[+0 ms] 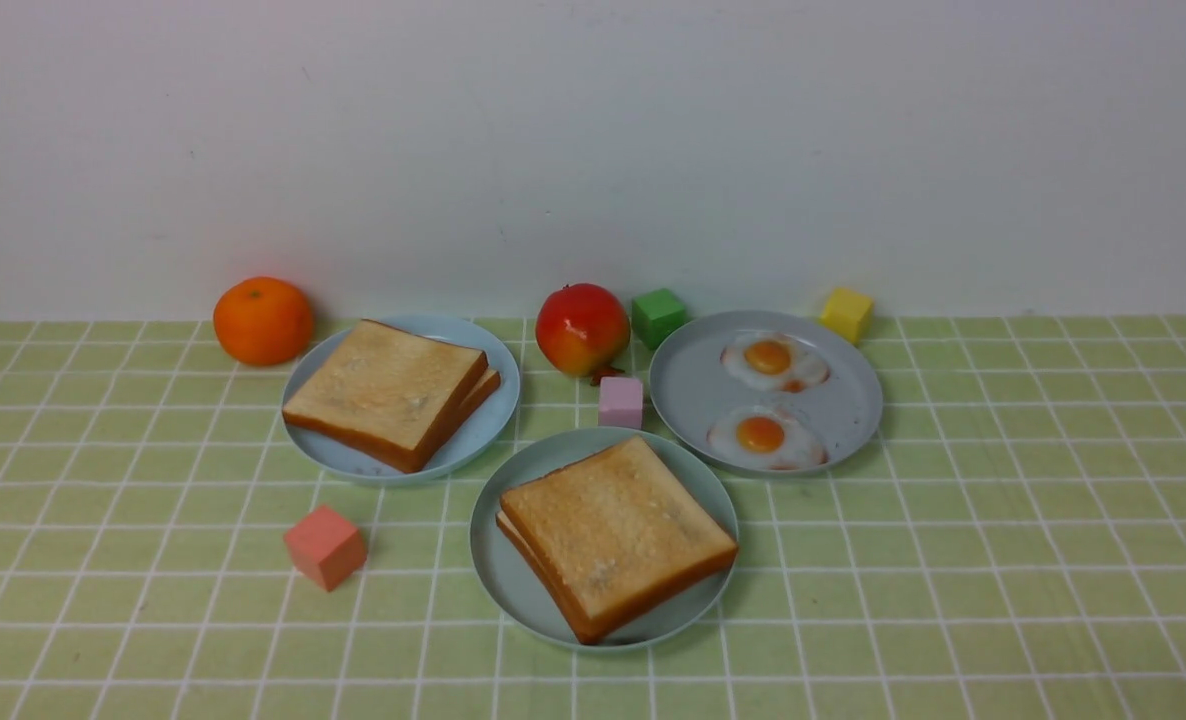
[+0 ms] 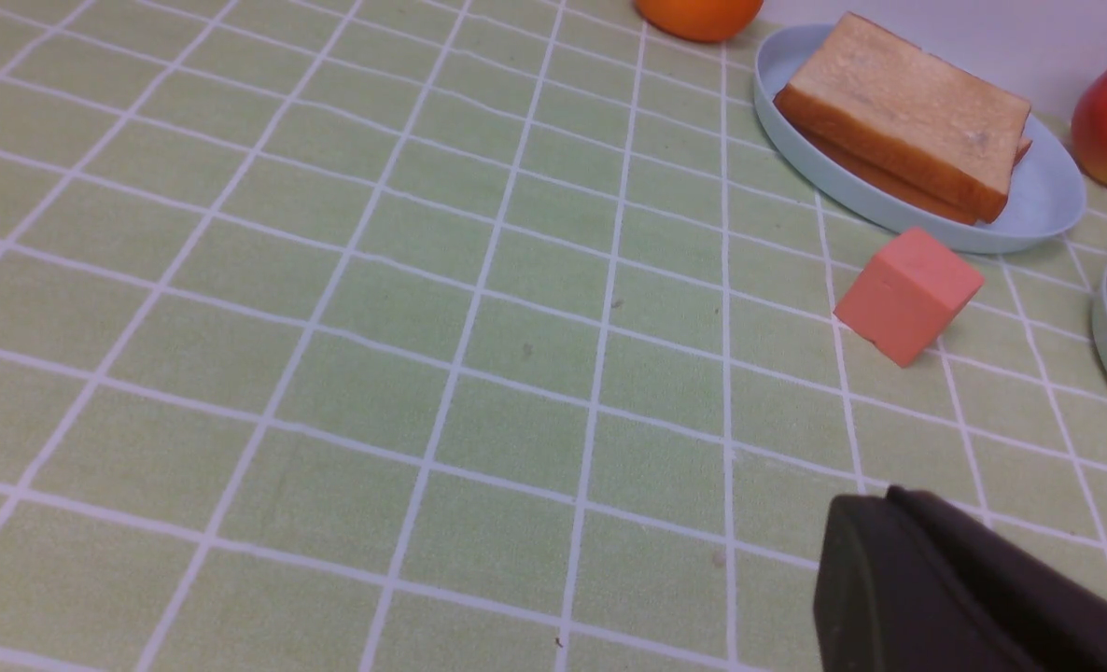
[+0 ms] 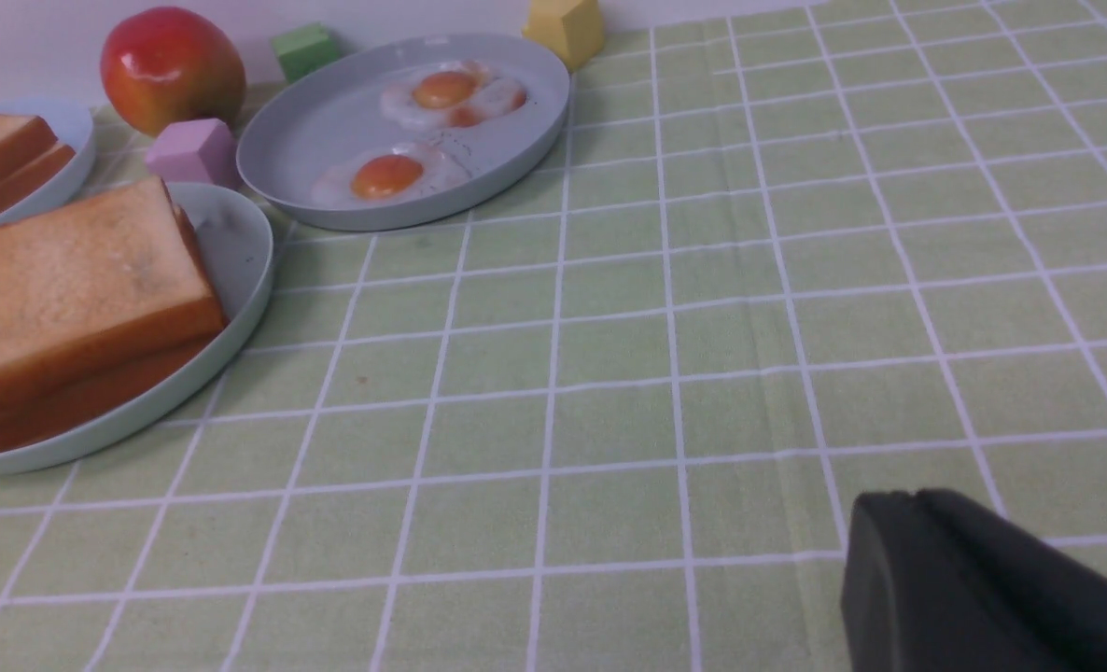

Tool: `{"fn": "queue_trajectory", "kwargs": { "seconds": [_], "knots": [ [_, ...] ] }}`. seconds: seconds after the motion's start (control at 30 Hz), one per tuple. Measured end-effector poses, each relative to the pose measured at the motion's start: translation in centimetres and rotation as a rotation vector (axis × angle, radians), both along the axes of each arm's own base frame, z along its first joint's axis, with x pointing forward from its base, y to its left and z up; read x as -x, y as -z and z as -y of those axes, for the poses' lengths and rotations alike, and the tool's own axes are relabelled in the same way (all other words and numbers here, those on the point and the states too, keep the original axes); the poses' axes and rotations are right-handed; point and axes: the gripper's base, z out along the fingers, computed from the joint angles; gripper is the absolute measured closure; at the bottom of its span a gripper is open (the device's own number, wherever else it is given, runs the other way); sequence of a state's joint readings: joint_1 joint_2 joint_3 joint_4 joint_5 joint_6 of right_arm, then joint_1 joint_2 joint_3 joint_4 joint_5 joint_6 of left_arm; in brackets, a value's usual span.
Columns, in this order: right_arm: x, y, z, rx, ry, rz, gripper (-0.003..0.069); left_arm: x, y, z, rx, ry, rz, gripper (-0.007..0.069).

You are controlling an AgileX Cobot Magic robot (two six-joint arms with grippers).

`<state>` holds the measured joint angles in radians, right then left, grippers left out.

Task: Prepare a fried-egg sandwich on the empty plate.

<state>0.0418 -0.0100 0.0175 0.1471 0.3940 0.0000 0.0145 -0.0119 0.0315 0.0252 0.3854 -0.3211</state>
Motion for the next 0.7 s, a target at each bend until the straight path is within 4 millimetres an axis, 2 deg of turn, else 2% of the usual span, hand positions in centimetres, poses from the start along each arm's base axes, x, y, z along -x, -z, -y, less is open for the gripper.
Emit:
{"fn": "queue_trajectory", "kwargs": {
  "seconds": [0.7],
  "knots": [
    [0.0, 0.0, 0.0, 0.0, 0.0, 0.0, 0.0615, 0.0, 0.0, 0.0, 0.0, 0.0, 0.0, 0.0615]
  ]
}}
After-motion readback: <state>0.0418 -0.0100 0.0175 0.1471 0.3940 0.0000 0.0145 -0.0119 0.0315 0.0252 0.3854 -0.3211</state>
